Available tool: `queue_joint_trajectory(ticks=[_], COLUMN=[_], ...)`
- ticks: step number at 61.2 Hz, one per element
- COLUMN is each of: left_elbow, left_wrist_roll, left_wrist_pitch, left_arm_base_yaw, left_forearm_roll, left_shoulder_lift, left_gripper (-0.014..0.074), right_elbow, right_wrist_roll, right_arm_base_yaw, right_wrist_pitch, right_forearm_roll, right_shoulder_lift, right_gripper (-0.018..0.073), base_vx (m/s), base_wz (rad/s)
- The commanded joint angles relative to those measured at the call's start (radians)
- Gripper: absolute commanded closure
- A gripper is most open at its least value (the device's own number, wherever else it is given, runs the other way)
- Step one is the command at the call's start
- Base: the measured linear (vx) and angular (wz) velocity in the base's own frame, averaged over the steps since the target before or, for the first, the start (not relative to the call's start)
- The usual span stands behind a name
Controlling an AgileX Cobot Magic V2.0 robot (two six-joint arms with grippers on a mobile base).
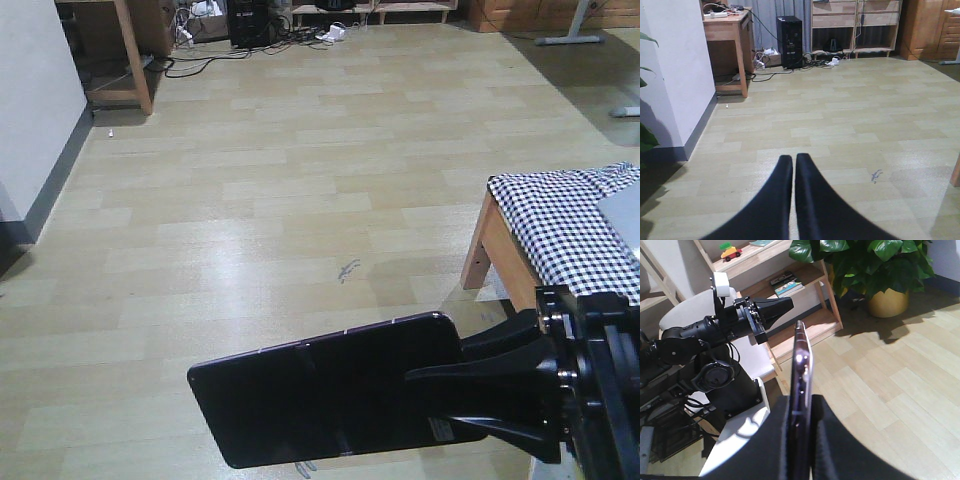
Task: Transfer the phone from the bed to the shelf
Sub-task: 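Keep holding the phone while the base drives across the floor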
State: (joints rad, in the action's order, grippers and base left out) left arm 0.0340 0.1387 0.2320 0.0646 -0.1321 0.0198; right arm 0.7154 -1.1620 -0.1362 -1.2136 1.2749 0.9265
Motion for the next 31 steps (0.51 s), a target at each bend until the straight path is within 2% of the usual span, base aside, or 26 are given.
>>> queue_joint_trajectory(ticks=[1, 31], left_elbow=[0.002, 0.002], left_wrist_roll=[-0.004, -0.004], left_wrist_pitch=[-0.073, -0.073], left_arm_base_yaw=[0.001, 0.001], left_forearm_roll=[-0.006, -0.006], left_shoulder_lift=[0.006, 0.006], left_gripper=[0.0596, 0.0596], right_elbow=[0.024, 0.024], right_wrist_roll=[-0.003, -0.003], right_arm_base_yaw=[0.005, 0.005], right_wrist_pitch=[-0.063, -0.063], right_forearm_roll=[0.101, 0.101], right_shoulder_lift=[-0.011, -0.011], right_gripper=[0.0564, 0.0564], base_vx=[0.04, 0.05], base_wz=[-0.03, 0.02])
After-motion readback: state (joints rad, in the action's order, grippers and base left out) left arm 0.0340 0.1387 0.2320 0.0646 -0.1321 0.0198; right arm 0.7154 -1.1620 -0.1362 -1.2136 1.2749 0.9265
